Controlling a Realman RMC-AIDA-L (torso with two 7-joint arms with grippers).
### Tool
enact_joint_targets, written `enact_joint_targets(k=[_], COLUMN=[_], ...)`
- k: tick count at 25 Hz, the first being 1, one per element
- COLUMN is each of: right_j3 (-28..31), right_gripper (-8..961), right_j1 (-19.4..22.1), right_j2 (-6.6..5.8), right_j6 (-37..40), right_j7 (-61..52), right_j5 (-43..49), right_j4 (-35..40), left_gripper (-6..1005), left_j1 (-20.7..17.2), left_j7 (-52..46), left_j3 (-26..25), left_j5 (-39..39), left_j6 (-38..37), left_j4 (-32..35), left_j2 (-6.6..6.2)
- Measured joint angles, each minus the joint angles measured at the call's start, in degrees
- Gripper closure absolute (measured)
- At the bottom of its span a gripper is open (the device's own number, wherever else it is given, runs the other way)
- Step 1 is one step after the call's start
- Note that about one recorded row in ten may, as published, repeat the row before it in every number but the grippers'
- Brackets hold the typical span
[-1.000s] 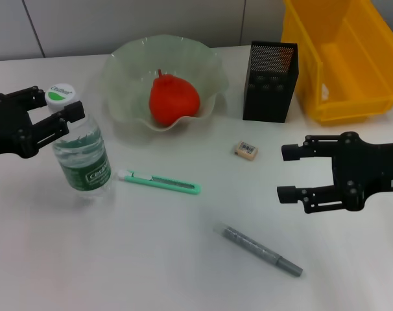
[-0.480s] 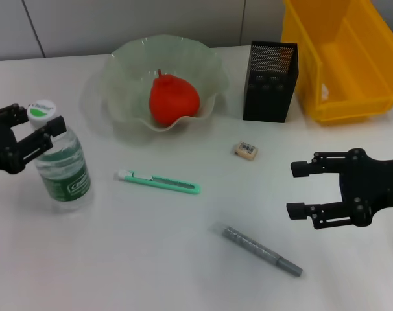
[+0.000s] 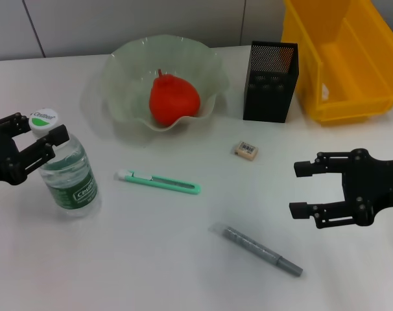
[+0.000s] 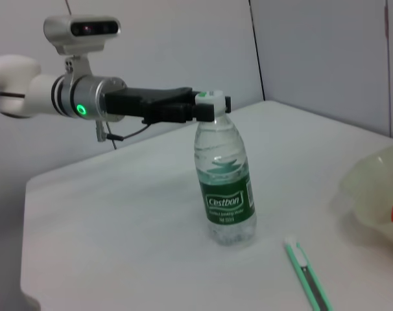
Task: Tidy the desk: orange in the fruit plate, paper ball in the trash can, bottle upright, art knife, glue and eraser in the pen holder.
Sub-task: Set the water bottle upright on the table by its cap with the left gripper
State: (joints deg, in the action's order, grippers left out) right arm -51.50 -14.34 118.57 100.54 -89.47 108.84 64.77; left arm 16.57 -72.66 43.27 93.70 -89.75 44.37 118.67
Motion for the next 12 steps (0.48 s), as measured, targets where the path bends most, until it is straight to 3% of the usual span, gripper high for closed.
enact_joint_targets(k=[12], right_j3=[0.0], right_gripper=[179], right_j1=[-0.3], right_j2=[0.26], right_j6=[0.0], right_j7=[0.8], right_j5=[0.6], right_j4=[-0.1], left_gripper=[552], left_j1=[-1.0], left_j7=[0.5], left_j3=[-0.3], left_j5=[-1.7], left_j6=[-1.6], left_j4=[-0.8], left_j2=[-0.12])
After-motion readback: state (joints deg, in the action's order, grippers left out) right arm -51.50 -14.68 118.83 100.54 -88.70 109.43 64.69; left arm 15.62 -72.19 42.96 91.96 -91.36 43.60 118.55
